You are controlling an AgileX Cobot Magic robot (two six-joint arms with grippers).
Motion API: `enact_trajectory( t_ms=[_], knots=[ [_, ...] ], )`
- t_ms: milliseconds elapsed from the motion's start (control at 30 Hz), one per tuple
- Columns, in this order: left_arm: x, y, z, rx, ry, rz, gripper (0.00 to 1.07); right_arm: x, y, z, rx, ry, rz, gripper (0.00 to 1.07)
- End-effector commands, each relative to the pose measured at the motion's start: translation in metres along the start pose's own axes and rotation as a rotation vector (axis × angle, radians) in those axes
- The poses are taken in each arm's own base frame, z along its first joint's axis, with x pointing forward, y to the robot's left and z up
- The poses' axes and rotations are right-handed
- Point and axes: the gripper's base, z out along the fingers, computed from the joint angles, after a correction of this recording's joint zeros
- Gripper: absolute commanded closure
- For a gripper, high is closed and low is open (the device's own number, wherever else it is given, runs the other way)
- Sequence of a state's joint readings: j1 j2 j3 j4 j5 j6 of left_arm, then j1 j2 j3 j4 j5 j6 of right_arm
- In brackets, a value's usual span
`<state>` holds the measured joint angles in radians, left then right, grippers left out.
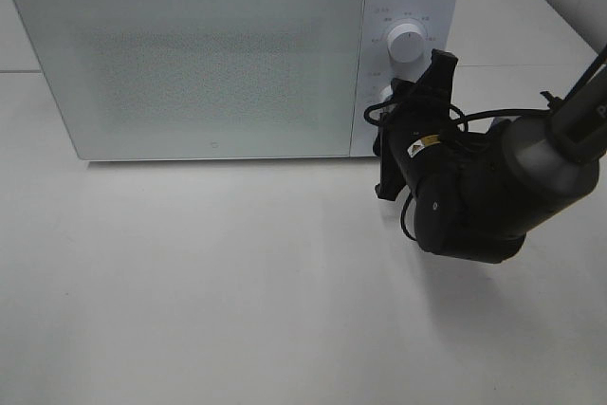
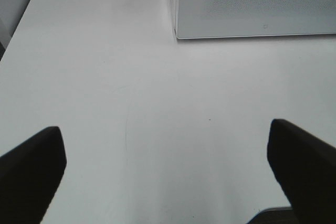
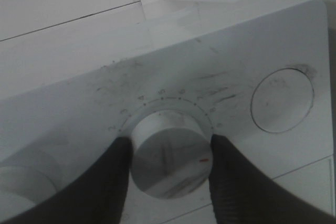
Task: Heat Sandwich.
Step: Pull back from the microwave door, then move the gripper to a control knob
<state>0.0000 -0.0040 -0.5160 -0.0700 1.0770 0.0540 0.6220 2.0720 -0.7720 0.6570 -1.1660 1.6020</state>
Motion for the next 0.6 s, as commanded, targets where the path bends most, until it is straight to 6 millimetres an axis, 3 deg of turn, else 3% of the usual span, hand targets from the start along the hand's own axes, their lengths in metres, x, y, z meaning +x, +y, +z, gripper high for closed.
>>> enact_trajectory(
  t_ms=[33,500,600],
  knots=[
    [0.0009,-0.0003,-0.0025,0.0,-0.029,-0.005,0.06,0.007,0.0203,0.0006,-0.185,0.055,-0.053,0.83],
    [0.0009,-0.0003,-0.0025,0.0,-0.029,-0.005,0.06,0.0062,0.0177,0.0011,-0.158,0.039,-0.148,0.56],
    [0.0009,-0.0003,-0.0025,0.0,-0.029,-0.005,0.06,0.0059,0.0165,0.0013,-0.145,0.034,-0.177,0.45]
  ],
)
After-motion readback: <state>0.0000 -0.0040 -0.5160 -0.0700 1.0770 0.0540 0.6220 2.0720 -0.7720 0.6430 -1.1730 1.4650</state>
